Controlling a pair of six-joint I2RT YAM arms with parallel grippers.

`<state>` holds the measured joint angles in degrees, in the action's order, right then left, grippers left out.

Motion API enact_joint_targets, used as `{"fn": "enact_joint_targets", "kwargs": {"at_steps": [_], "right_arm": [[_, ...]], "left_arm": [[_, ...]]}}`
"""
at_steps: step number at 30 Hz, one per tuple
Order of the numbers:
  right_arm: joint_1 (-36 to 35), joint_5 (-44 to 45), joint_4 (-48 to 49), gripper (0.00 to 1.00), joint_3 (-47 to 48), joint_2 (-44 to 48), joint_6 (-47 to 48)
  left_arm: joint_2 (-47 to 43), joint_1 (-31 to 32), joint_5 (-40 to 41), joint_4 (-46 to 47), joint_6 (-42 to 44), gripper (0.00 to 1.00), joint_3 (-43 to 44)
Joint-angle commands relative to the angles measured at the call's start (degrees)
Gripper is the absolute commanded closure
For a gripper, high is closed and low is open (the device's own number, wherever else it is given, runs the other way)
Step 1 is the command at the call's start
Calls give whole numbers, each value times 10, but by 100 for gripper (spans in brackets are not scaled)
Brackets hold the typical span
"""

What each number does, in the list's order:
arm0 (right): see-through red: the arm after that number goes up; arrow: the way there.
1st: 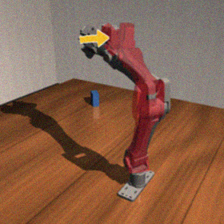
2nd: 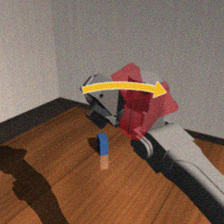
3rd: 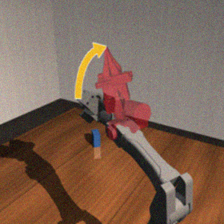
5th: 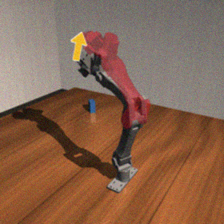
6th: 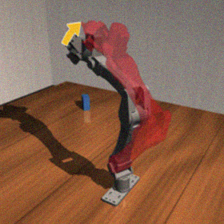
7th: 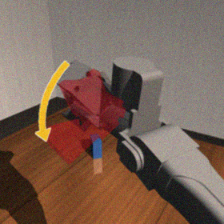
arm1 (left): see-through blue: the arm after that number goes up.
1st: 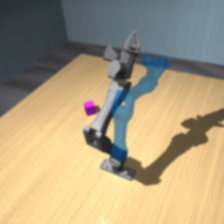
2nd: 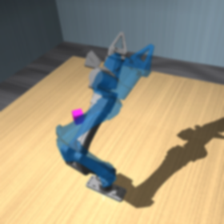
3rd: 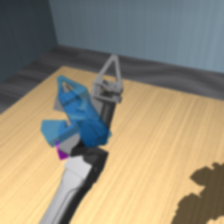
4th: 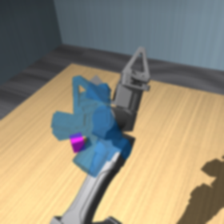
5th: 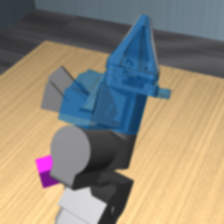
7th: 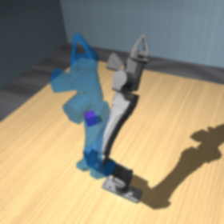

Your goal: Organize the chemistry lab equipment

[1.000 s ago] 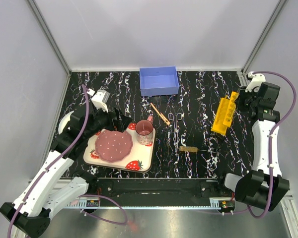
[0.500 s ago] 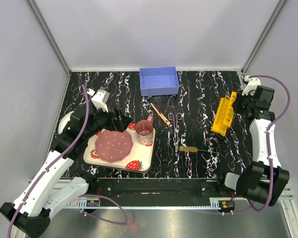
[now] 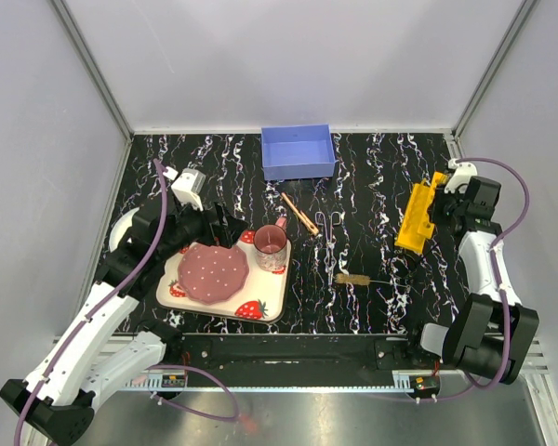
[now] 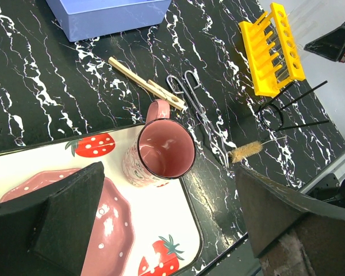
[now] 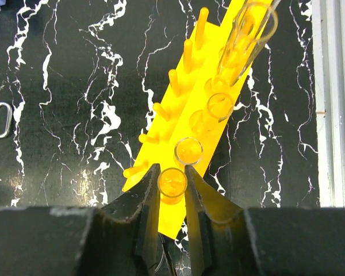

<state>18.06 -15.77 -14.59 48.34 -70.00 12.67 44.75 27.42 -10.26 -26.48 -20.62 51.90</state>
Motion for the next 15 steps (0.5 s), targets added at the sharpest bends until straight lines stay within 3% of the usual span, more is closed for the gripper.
{"fn": "enact_joint_targets", "kwargs": {"at_steps": [1, 10, 15], "right_arm": [[3, -7, 38, 71, -14, -4, 1], [3, -17, 4, 54, -5, 31, 17], [3, -7, -51, 33, 32, 63, 36]], "left_arm": [[-2, -3, -4, 27, -6, 1, -4], [-2, -3, -7, 29, -8, 1, -2], [-8, -3, -7, 27, -10, 1, 0]]}}
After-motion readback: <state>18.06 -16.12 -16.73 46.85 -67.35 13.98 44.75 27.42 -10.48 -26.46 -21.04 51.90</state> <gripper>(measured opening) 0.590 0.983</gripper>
